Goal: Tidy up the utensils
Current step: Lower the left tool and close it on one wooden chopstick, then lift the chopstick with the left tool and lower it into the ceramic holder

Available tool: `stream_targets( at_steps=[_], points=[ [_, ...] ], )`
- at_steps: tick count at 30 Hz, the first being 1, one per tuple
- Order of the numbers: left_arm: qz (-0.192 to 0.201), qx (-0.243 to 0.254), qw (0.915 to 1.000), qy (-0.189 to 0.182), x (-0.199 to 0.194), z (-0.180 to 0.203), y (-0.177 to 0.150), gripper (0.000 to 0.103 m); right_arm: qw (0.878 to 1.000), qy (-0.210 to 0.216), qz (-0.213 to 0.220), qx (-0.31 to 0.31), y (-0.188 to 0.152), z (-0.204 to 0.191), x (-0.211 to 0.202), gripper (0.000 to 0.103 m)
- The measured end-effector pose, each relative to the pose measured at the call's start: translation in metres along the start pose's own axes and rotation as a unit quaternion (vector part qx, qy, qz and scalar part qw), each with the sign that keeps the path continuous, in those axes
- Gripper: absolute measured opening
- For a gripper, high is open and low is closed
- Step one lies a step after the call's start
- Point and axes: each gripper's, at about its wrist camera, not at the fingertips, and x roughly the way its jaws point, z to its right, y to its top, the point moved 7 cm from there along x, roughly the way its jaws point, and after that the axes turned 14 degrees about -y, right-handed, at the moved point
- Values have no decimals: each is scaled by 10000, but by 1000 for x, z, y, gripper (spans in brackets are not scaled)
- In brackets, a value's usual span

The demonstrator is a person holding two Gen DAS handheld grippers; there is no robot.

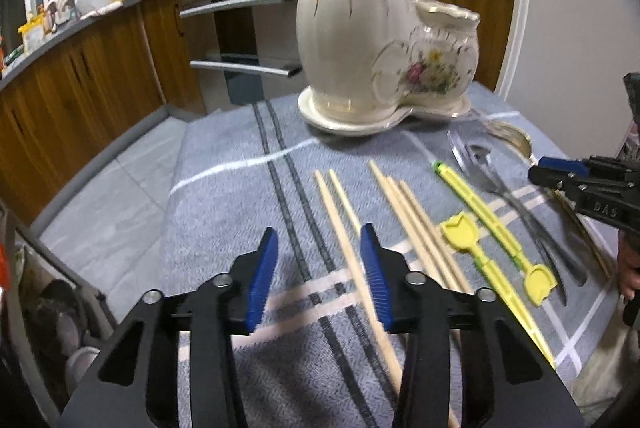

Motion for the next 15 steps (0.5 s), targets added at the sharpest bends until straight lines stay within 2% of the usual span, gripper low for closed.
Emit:
stream_targets(
  at_steps=[5, 9, 10, 12, 14, 15],
  points=[
    [-210, 126, 9997, 44, 9, 4, -4, 37, 9999, -118, -9, -36, 3, 1, 3, 21],
    [-340, -43, 9994, 18, 12, -1, 0, 36, 9999, -111, -80, -10, 10, 0, 9, 20],
    [-389, -37, 9992, 24, 13, -2, 2, 34, 9999, -72, -104, 10, 11, 0, 12, 16],
    [-449, 13, 9990, 56, 15, -3, 5, 17, 9998, 94, -131, 79, 12, 0, 12, 9],
    [-487, 56, 9987, 144, 17, -5, 8, 9, 9997, 189, -124, 115, 12, 0, 11, 9],
    [-495, 104, 9986, 152, 18, -5, 8, 8, 9995, 247, -108, 136, 12, 0, 11, 7]
  ],
)
